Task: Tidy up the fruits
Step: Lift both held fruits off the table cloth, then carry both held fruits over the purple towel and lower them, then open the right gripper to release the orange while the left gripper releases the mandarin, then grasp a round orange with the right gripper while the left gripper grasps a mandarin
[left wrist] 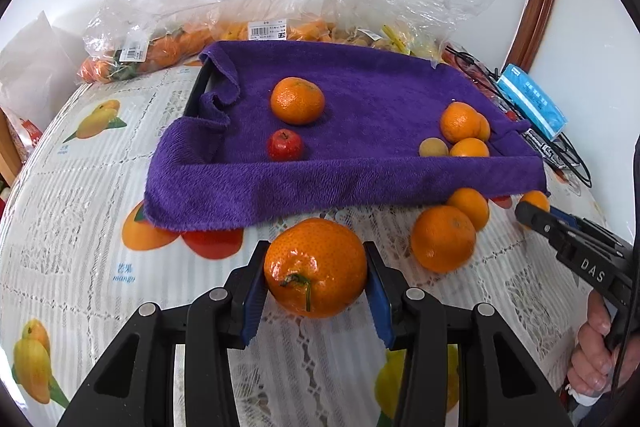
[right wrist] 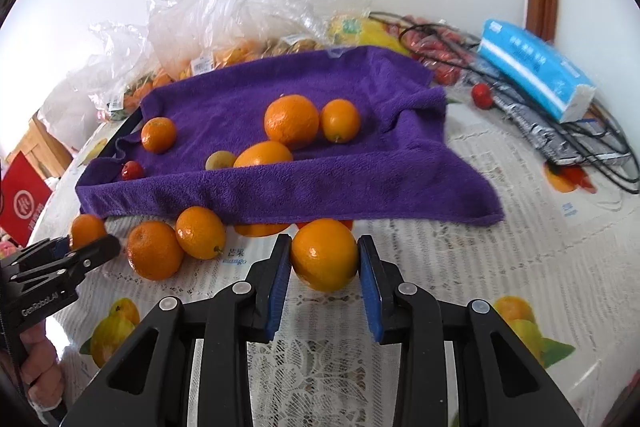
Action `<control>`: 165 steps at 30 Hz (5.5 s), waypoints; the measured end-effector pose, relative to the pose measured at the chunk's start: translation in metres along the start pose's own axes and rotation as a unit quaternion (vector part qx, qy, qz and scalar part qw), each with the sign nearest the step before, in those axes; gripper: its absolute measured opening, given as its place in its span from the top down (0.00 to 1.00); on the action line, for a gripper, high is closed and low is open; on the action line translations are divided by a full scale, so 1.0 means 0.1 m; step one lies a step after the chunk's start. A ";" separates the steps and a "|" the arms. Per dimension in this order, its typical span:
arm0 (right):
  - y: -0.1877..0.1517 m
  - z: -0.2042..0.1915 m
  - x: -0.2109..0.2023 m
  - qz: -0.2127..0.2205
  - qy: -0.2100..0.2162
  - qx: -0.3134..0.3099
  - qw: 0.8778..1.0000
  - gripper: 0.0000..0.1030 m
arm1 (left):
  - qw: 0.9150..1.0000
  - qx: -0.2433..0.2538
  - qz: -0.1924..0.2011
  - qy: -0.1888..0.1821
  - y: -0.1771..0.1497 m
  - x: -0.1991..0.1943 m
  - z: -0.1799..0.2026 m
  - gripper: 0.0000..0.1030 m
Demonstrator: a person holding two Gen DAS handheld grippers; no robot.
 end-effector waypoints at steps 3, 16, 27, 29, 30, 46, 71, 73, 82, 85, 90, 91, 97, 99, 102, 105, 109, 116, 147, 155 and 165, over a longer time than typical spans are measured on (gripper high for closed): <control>-0.02 0.01 -0.07 -0.004 0.009 0.008 1.000 0.68 | 1.000 -0.006 -0.006 -0.002 -0.06 -0.03 -0.05 0.59; 0.20 -0.12 -0.53 0.038 0.006 -0.006 0.999 0.68 | 0.999 -0.016 0.027 -0.027 0.04 -0.50 -0.05 0.59; 0.65 -0.22 -0.59 0.069 0.024 -0.002 0.997 0.68 | 0.998 -0.024 0.061 -0.019 0.62 -0.58 -0.10 0.59; 0.75 -0.24 -0.57 0.074 0.023 -0.004 0.997 0.68 | 0.997 -0.025 0.066 -0.017 0.73 -0.54 -0.10 0.59; 0.79 -0.24 -0.55 0.076 0.022 -0.006 0.997 0.68 | 0.997 -0.024 0.066 -0.016 0.77 -0.51 -0.11 0.59; 1.09 -0.30 -0.10 0.067 0.032 -0.016 0.997 0.68 | 0.997 -0.048 0.065 -0.004 1.04 -0.12 -0.39 0.59; 1.03 -0.17 -0.02 0.064 0.013 -0.013 0.998 0.68 | 0.997 -0.048 0.052 -0.015 0.97 0.00 -0.38 0.59; 1.02 -0.19 0.00 0.061 0.013 -0.016 0.998 0.68 | 0.997 -0.048 0.053 -0.014 0.97 0.00 -0.38 0.59; 1.04 -0.08 -0.05 0.073 -0.002 -0.004 0.997 0.68 | 0.997 -0.058 0.055 -0.015 0.97 -0.01 -0.41 0.59; 1.05 -0.03 -0.04 0.071 -0.002 0.002 0.998 0.68 | 0.997 -0.059 0.056 -0.016 0.97 -0.02 -0.42 0.59; 1.00 -0.10 0.04 0.054 0.001 -0.009 0.998 0.68 | 0.997 -0.060 0.055 -0.017 0.97 -0.01 -0.43 0.59; 0.99 -0.12 0.06 0.051 0.003 -0.011 0.999 0.68 | 0.997 -0.060 0.054 -0.019 0.97 -0.01 -0.43 0.59; 0.94 -0.18 0.16 0.026 -0.011 -0.035 0.999 0.68 | 0.997 -0.058 0.053 -0.018 0.95 0.00 -0.41 0.59; 0.93 -0.15 0.18 0.019 -0.006 -0.031 0.999 0.68 | 0.997 -0.057 0.053 -0.018 0.95 0.01 -0.40 0.59; 0.93 -0.14 0.22 0.008 0.000 -0.026 1.000 0.68 | 0.997 -0.056 0.053 -0.023 0.94 0.02 -0.39 0.59; 0.93 -0.15 0.20 0.011 -0.005 -0.031 0.999 0.68 | 0.996 -0.055 0.052 -0.039 0.94 0.01 -0.36 0.59; 0.94 -0.17 0.13 0.024 -0.002 -0.031 0.999 0.68 | 0.996 -0.051 0.045 -0.063 0.92 0.05 -0.27 0.59; 0.93 -0.19 0.14 0.023 0.000 -0.035 0.999 0.68 | 0.997 -0.038 0.021 -0.056 0.89 0.19 -0.15 0.59; 0.55 -0.46 -0.14 0.025 0.009 -0.040 0.999 0.50 | 0.995 -0.067 0.044 -0.055 0.92 -0.14 -0.31 0.46; 0.19 -0.64 -0.03 -0.014 0.022 -0.059 0.998 0.61 | 0.996 -0.059 0.050 -0.050 0.89 -0.24 -0.27 0.46; 0.15 -0.74 0.11 -0.039 0.045 -0.055 0.997 0.65 | 0.996 -0.052 0.045 -0.052 0.77 -0.27 -0.29 0.46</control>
Point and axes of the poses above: each gripper's, at about its wrist camera, not at the fingertips, and x roughly the way its jaws point, z to its right, y to its top, the point moved 6 cm from there along x, roughly the way its jaws point, and after that the axes turned 12 degrees about -z, right-handed, at the moved point
